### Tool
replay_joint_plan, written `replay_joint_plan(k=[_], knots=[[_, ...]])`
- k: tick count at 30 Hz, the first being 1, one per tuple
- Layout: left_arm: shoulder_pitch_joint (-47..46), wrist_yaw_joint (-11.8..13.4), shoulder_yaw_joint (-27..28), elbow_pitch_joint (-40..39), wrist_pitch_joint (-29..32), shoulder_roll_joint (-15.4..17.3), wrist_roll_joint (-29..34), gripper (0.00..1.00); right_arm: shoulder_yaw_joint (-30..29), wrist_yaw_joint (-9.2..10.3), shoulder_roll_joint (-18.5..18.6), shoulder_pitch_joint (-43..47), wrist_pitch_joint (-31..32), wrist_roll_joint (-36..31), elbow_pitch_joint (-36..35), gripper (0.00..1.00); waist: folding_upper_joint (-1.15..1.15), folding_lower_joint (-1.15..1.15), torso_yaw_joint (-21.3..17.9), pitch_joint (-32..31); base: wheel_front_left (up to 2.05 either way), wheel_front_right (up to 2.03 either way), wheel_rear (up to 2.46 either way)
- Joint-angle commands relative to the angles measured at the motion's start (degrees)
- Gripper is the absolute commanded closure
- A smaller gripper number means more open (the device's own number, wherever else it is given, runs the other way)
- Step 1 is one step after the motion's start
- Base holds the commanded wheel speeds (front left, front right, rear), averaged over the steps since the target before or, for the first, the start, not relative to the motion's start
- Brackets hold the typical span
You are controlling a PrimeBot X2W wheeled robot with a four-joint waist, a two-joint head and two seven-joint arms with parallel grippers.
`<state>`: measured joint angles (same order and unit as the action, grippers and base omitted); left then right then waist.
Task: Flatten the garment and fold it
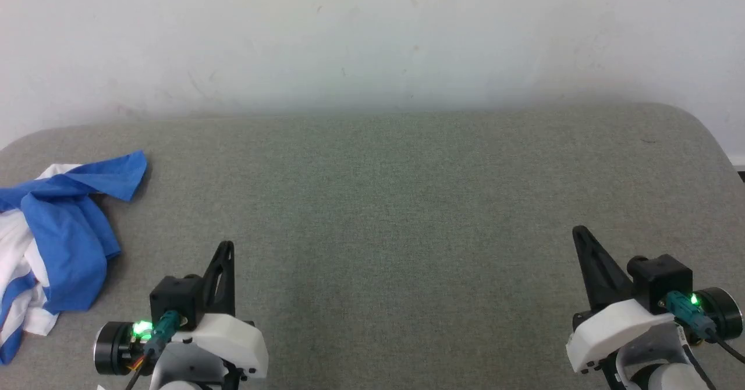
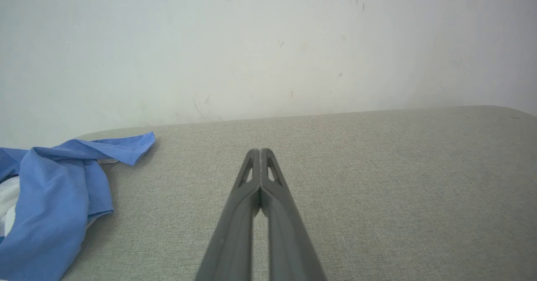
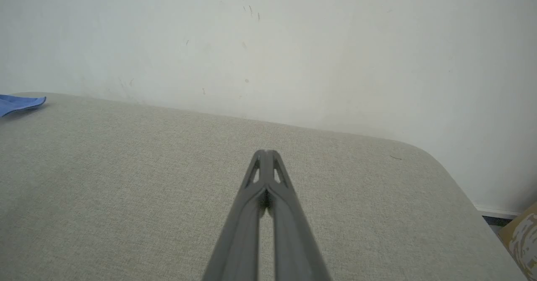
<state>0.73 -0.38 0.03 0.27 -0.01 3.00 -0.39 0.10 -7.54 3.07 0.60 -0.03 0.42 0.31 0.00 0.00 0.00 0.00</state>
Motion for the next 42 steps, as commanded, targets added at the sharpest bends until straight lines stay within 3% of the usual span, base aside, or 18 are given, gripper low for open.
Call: replay_joint_plan(k=[1, 5, 6, 25, 42], knots=[[-0.7, 0.4, 0.0, -0.3, 0.0, -0.1, 0.4, 1.00, -0.1, 0.05, -0.2, -0.6, 0.0, -0.4, -0.3, 1.00, 0.00, 0.00, 0.0, 0.0, 0.00, 0.00, 0.00], [-0.7, 0.4, 0.0, -0.3, 0.0, -0.1, 0.4, 1.00, -0.1, 0.05, -0.2, -0.6, 0.0, -0.4, -0.3, 1.00, 0.00, 0.00, 0.0, 0.0, 0.00, 0.00, 0.00], [0.0, 0.0, 0.0, 0.0, 0.0, 0.0, 0.0, 0.00, 0.0, 0.00, 0.0, 0.0, 0.0, 0.0, 0.0, 0.00, 0.00, 0.00, 0.0, 0.0, 0.00, 0.00, 0.00], [-0.8, 0.2, -0.8, 0.8, -2.0, 0.0, -2.7, 0.00, -1.2, 0.01, 0.0, 0.2, -2.0, 1.3, 1.1, 0.00, 0.00, 0.00, 0.9, 0.2, 0.00, 0.00, 0.00], [-1.2, 0.9, 0.9, -0.7, -4.0, 0.0, -4.9, 0.00, -1.8, 0.01, 0.0, 0.3, -2.9, 1.1, -0.9, 0.00, 0.00, 0.00, 7.1, 0.8, 0.00, 0.00, 0.00]])
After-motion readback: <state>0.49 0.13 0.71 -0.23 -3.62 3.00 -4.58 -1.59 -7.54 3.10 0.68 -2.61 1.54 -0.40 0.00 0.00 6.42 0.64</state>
